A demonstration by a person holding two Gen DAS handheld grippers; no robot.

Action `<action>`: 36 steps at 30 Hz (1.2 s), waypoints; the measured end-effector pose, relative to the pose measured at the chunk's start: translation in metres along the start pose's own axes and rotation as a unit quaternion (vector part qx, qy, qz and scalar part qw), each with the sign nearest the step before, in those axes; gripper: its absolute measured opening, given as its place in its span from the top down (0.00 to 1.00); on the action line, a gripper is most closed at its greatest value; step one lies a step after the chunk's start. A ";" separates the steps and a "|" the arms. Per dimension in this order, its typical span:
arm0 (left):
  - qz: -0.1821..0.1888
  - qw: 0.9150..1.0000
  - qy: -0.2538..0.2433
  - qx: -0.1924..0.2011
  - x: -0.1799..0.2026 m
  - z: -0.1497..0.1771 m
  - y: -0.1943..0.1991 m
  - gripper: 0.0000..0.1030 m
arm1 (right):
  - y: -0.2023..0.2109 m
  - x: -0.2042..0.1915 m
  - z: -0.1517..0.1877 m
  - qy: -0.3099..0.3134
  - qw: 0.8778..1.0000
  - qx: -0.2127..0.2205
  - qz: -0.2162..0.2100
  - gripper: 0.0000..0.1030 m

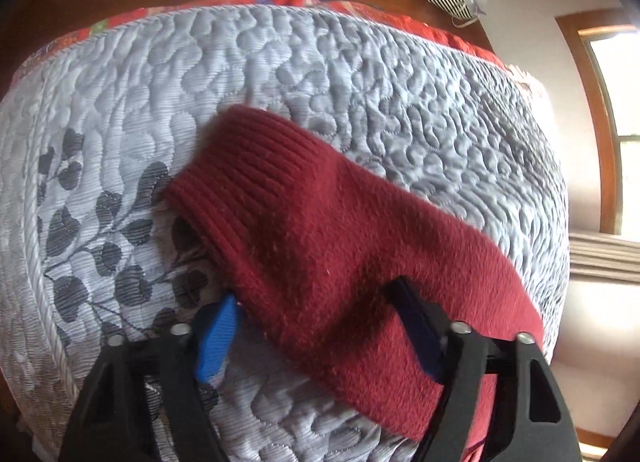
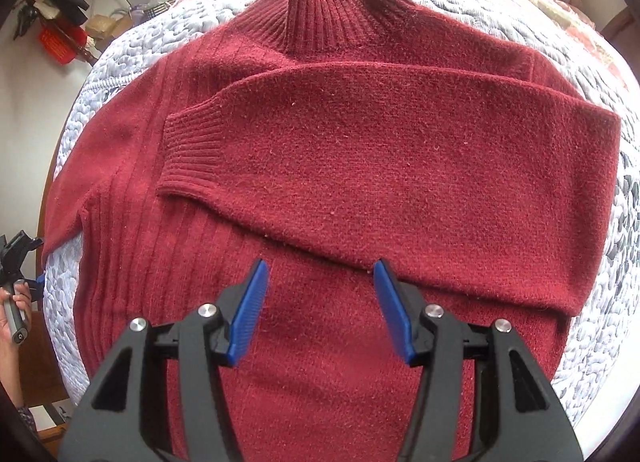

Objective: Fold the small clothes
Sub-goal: 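Grasp the cuff with the left gripper, fold it across the body, release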

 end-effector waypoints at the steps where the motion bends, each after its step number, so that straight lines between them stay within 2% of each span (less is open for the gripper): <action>1: 0.002 1.000 0.001 0.007 0.000 -0.001 0.001 0.46 | 0.000 0.000 0.000 0.000 1.000 0.000 0.000 0.46; 3: 0.004 1.000 0.000 0.017 0.000 -0.001 0.005 0.71 | 0.000 0.001 0.000 0.000 1.000 -0.001 0.000 0.46; 5: 0.013 1.000 -0.005 0.028 0.003 -0.001 0.010 0.86 | -0.001 0.000 -0.001 0.000 1.000 0.001 0.000 0.46; 10: 0.019 0.995 -0.068 0.075 0.038 0.008 0.031 0.88 | 0.003 0.009 0.001 -0.004 1.000 0.004 -0.001 0.45; 14: 0.029 0.982 -0.161 0.098 0.090 0.028 0.047 0.88 | 0.004 0.021 0.005 -0.011 1.000 0.007 0.007 0.45; 19: 0.060 0.960 -0.259 0.089 0.158 0.071 0.051 0.88 | 0.005 0.037 0.013 -0.020 1.000 0.006 0.012 0.45; 26: 0.091 0.925 -0.366 0.039 0.234 0.150 0.024 0.88 | 0.009 0.064 0.027 -0.036 0.999 0.012 0.019 0.45; 32: 0.117 0.885 -0.451 -0.012 0.287 0.241 -0.011 0.88 | 0.010 0.092 0.040 -0.055 0.998 0.012 0.021 0.45; 36: 0.135 0.866 -0.479 -0.055 0.308 0.294 -0.032 0.88 | 0.009 0.110 0.049 -0.068 0.997 0.010 0.020 0.45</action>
Point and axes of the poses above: each gripper's, at about its wrist camera, not at the fingertips, and y roughly against the way its jaws point, x to its right, z to its underside, the point moved 1 cm from there along -y, roughly the way its jaws point, and after that the axes turned 10 degrees about z, right-handed, at the moved point
